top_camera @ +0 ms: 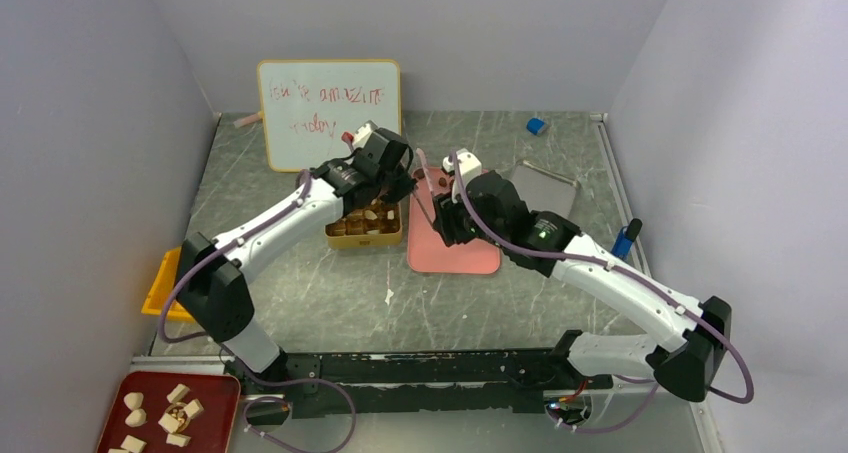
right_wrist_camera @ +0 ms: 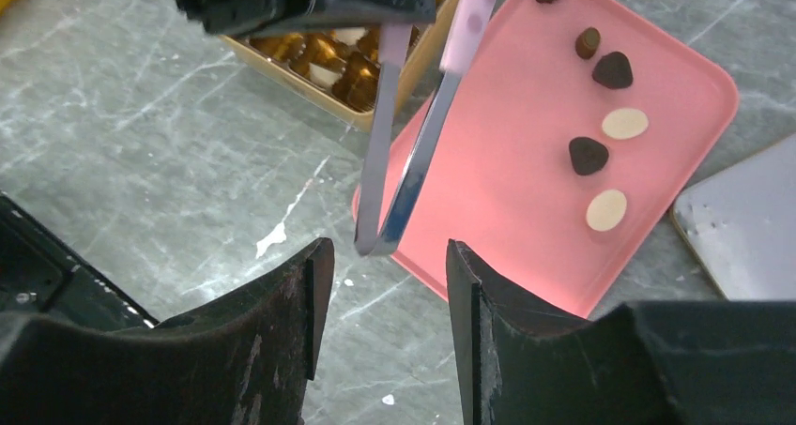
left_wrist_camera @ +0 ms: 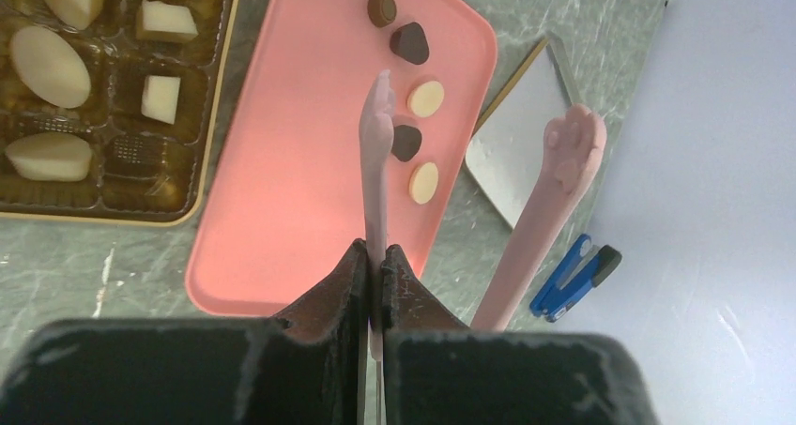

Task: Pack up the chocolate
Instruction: Adjust the clamp.

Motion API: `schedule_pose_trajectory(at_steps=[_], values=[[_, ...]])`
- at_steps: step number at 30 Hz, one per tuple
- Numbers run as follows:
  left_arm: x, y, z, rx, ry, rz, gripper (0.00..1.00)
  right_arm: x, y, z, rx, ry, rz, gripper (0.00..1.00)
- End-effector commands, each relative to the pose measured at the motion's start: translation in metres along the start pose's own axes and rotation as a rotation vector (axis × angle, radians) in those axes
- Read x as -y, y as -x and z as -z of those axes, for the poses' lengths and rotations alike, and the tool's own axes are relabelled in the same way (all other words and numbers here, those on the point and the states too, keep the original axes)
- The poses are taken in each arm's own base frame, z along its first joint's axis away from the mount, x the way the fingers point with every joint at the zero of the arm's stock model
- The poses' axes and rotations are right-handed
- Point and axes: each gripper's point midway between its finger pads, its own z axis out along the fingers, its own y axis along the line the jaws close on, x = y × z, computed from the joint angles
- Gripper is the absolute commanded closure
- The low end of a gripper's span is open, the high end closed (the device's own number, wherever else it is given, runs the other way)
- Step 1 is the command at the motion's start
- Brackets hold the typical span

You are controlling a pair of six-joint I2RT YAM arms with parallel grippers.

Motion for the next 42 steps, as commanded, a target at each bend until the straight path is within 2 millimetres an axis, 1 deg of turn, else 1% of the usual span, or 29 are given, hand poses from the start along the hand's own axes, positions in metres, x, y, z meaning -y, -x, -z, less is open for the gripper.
schedule_pose_trajectory(at_steps=[1, 4, 7, 9, 12, 18, 22, 31, 42], values=[[0.02, 0.003, 0.001, -0.04, -0.016, 0.081, 0.95, 0.01, 0.008, 0.007, 0.1, -0.086, 0.034, 0.49], [0.024, 0.001, -0.003, -0.058, -0.007, 0.087, 0.95, 0.007, 0.001, 0.008, 0.11, -0.111, 0.07, 0.49], [0.027, -0.002, -0.005, -0.077, -0.007, 0.093, 0.95, 0.005, -0.007, 0.004, 0.106, -0.151, 0.118, 0.49], [0.028, -0.004, -0.005, -0.088, -0.004, 0.096, 0.95, 0.003, -0.009, 0.001, 0.108, -0.167, 0.155, 0.49], [0.027, -0.006, -0.004, -0.1, 0.0, 0.097, 0.95, 0.005, -0.01, -0.004, 0.105, -0.213, 0.199, 0.49], [0.027, -0.007, 0.0, -0.114, -0.001, 0.092, 0.95, 0.013, -0.009, -0.012, 0.104, -0.295, 0.262, 0.49], [0.029, -0.007, 0.005, -0.123, -0.006, 0.089, 0.95, 0.015, -0.012, -0.02, 0.094, -0.321, 0.283, 0.49], [0.03, -0.007, 0.013, -0.134, -0.013, 0.072, 0.95, 0.011, -0.013, -0.036, 0.097, -0.317, 0.31, 0.5], [0.018, -0.01, 0.022, -0.142, 0.005, 0.065, 0.95, 0.009, -0.003, -0.045, 0.119, -0.334, 0.324, 0.5]])
